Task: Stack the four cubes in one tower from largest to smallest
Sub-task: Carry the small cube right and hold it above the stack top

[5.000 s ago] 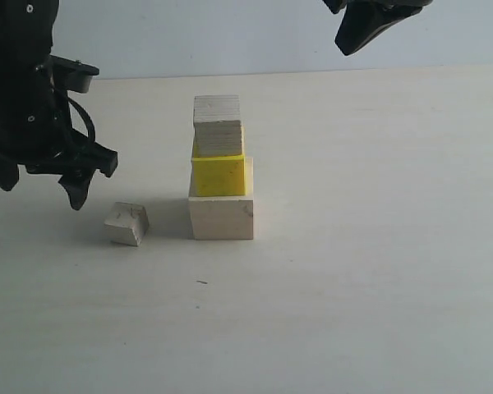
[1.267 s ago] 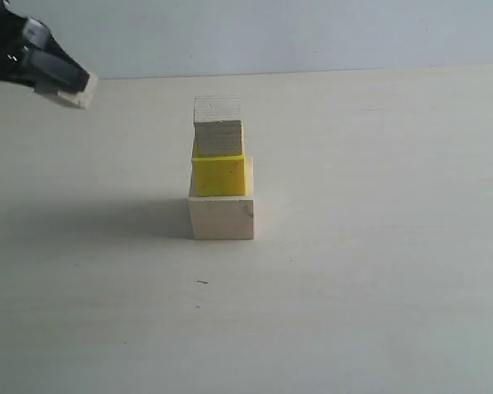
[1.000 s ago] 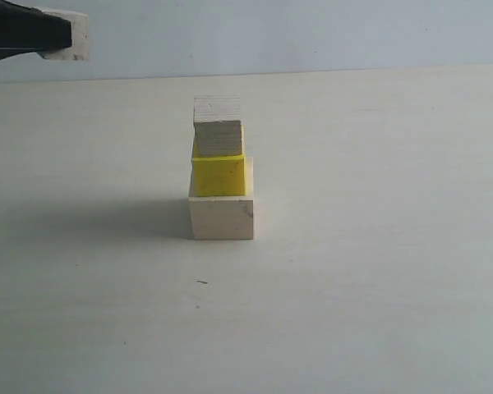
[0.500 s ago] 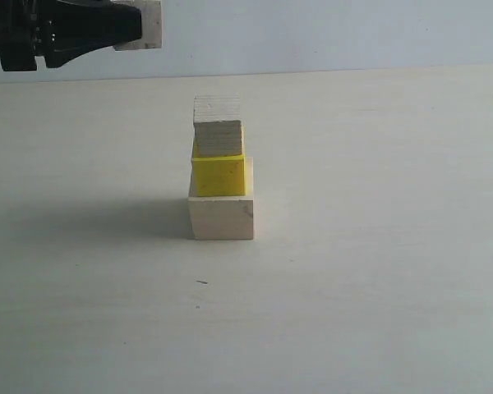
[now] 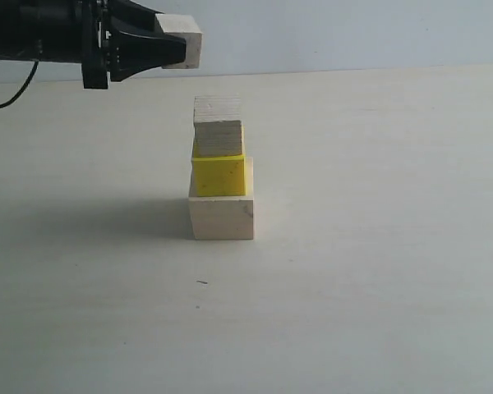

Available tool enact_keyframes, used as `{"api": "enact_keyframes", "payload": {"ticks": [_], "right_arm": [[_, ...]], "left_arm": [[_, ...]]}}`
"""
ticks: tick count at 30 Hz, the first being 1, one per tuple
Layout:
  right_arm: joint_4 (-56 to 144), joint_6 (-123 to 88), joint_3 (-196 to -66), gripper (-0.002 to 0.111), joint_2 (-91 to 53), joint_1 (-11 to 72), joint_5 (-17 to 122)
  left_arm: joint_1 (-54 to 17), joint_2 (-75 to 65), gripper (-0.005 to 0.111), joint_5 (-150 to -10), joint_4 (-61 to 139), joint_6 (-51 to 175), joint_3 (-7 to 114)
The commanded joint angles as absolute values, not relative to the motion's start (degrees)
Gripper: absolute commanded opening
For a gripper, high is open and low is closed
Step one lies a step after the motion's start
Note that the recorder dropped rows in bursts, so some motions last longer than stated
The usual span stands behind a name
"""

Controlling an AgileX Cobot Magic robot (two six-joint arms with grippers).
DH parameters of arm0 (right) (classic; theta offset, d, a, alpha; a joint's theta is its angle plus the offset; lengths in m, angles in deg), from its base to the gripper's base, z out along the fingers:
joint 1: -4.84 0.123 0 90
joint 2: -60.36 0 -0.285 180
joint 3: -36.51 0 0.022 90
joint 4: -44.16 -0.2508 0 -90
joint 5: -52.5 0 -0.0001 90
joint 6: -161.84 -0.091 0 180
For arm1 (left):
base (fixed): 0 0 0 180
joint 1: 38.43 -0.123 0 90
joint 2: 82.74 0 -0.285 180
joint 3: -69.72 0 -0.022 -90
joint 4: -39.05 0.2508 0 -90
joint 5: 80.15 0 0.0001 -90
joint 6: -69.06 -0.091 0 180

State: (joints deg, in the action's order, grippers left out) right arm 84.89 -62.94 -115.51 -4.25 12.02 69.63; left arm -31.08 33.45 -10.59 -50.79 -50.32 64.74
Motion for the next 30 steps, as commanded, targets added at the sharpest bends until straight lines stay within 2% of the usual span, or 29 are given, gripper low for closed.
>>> {"api": "enact_keyframes", "payload": {"ticks": [1, 5, 30], "right_arm": [[84.7, -62.7, -115.2, 0.0, -4.1, 11.9, 69.1], [84.7, -62.7, -115.2, 0.0, -4.1, 11.9, 69.1], [84.7, -62.0, -115.2, 0.0, -4.1, 11.9, 69.1]], "left_arm": [[-28.0, 33.6, 0.0, -10.2, -48.5, -49.6, 65.3], [-25.2, 33.6, 0.0, -10.2, -47.1, -49.6, 65.3], [-25.3, 37.7, 0.0, -10.2, -46.6, -50.4, 67.3]]}}
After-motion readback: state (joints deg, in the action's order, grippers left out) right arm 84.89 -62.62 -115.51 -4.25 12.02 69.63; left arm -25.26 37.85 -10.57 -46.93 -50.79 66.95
